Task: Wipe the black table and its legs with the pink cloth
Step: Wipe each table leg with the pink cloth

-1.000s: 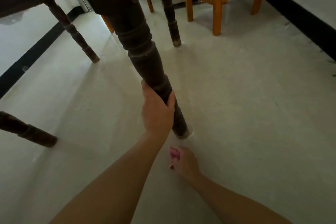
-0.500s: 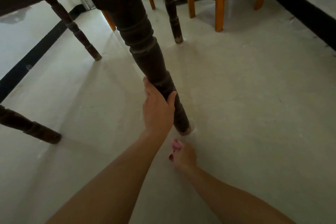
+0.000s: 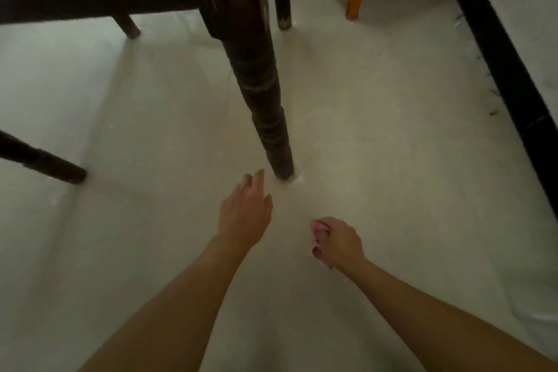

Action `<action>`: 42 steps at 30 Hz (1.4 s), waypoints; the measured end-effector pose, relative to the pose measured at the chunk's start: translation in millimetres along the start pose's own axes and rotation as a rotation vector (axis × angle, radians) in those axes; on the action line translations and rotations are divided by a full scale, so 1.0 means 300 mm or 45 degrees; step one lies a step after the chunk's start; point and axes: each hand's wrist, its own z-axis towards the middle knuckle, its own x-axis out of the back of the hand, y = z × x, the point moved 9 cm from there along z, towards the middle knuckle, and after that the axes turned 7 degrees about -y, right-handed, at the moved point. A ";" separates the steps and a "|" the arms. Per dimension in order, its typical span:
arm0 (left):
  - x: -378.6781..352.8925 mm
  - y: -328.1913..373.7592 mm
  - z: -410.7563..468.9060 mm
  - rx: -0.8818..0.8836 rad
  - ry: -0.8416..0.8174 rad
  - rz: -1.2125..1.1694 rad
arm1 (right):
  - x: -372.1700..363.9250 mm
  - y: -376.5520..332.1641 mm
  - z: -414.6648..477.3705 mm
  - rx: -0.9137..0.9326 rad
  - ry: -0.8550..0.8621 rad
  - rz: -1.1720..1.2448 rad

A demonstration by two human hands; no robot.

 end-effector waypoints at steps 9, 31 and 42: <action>0.314 0.003 -0.549 0.081 -0.285 0.067 | 0.086 -0.210 -0.569 -0.018 -0.239 -0.262; 1.427 0.040 -1.924 1.058 0.130 -0.242 | 0.299 -1.374 -1.741 0.925 -0.834 -1.065; 1.713 -0.234 -2.152 1.317 0.416 -0.262 | -0.008 -1.995 -1.928 1.442 -0.834 -1.342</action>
